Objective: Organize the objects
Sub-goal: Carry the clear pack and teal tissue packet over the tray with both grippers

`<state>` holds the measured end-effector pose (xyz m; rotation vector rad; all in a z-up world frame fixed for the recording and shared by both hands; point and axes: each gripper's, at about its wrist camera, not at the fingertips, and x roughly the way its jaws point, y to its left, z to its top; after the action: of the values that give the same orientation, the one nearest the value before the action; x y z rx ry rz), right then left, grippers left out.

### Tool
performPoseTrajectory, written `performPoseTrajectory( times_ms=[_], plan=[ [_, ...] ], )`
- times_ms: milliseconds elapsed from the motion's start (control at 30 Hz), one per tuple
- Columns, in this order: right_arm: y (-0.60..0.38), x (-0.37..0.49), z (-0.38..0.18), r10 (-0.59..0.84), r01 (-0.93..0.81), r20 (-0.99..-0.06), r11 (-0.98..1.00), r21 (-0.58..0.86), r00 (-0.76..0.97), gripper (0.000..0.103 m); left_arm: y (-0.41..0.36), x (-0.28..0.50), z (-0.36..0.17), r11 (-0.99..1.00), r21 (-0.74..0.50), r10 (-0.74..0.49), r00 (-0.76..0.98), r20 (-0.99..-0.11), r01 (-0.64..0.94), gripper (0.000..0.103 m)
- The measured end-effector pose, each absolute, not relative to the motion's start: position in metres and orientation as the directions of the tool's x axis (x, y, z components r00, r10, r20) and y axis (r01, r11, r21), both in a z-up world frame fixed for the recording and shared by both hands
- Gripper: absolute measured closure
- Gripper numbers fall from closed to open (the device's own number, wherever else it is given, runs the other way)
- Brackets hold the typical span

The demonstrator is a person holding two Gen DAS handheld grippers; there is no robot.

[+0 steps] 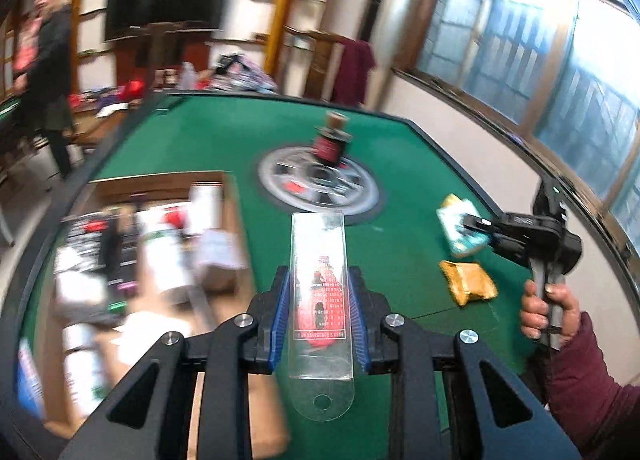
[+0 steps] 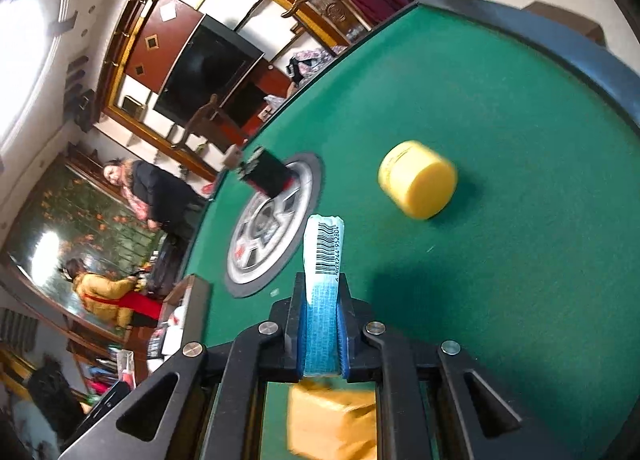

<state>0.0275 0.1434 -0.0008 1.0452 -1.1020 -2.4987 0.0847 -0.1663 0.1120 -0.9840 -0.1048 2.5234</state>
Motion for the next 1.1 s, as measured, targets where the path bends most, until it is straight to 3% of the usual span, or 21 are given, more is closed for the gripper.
performPoseTrajectory(
  times_ms=[267, 500, 833, 1100],
  plan=[
    [0.067, 0.030, 0.041, -0.588, 0.087, -0.483, -0.688, 0.721, -0.649, 0.090, -0.252, 0.106, 0.102, -0.957, -0.224, 0.285, -0.731, -0.620, -0.183, 0.076],
    [-0.030, 0.019, 0.047, -0.703, 0.195, -0.492, -0.654, 0.731, -0.514, 0.090, -0.274, 0.107, 0.068, -0.958, -0.254, 0.272, -0.696, -0.665, -0.131, 0.076],
    [-0.171, 0.013, 0.019, -0.742, 0.329, -0.604, -0.671, 0.665, -0.292, 0.089, -0.287, 0.087, 0.036, -0.969, -0.229, 0.230, -0.654, -0.720, -0.088, 0.076],
    [-0.211, 0.017, -0.007, -0.690, 0.362, -0.688, -0.714, 0.599, -0.224, 0.089, -0.283, 0.088, 0.036, -0.970, -0.219, 0.233, -0.664, -0.710, -0.107, 0.076]
  ],
)
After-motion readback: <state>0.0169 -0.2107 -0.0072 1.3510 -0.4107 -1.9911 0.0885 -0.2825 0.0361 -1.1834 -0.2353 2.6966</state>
